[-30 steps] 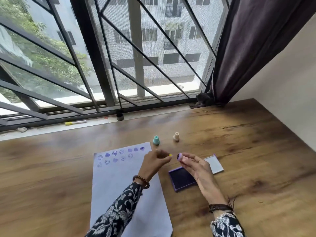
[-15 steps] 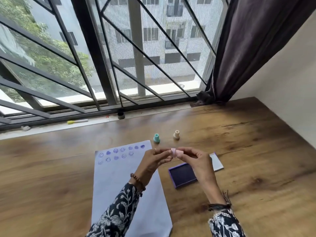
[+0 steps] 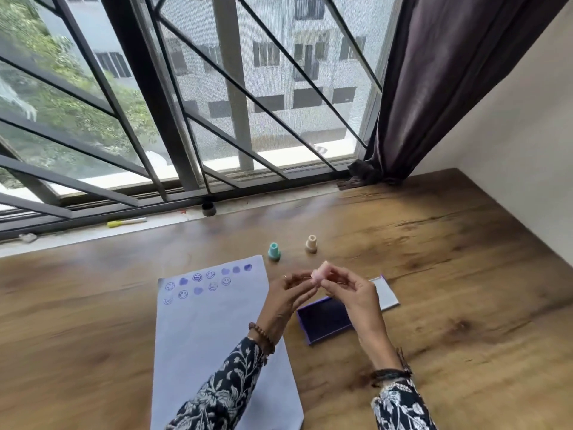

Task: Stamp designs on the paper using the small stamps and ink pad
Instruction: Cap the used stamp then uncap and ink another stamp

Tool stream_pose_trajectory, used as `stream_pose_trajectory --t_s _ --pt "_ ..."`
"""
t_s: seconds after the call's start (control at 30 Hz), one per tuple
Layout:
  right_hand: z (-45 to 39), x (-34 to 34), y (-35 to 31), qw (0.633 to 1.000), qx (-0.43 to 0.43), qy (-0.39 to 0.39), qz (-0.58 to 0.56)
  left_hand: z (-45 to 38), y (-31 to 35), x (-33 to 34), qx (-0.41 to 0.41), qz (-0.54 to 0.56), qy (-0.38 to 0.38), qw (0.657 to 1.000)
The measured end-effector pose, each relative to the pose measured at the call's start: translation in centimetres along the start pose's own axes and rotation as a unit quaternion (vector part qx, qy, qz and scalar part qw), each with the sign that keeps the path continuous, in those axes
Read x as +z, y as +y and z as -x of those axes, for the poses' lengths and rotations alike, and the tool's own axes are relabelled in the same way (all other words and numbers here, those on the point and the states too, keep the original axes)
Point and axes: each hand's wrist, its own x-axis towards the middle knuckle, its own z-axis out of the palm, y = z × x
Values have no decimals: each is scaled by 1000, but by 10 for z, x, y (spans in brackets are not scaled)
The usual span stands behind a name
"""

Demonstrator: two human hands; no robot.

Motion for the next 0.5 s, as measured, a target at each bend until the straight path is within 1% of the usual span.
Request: stream_pose_trajectory --t_s 0.07,0.13,0.27,0.37,0.5 --pt "-5 -11 4 1000 1 15 17 -7 -5 6 18 -126 -2 992" --pt "-13 -22 5 998 -5 21 56 -19 -6 14 37 -234 9 971" --pt "-43 -38 2 986 -35 54 152 -52 -6 38 97 -411 34 906" --pt "-70 -46 2 969 -50 77 230 -80 -8 54 99 -467 51 877" --pt "-103 -51 -2 954 -65 91 279 -114 -12 69 107 -487 83 863"
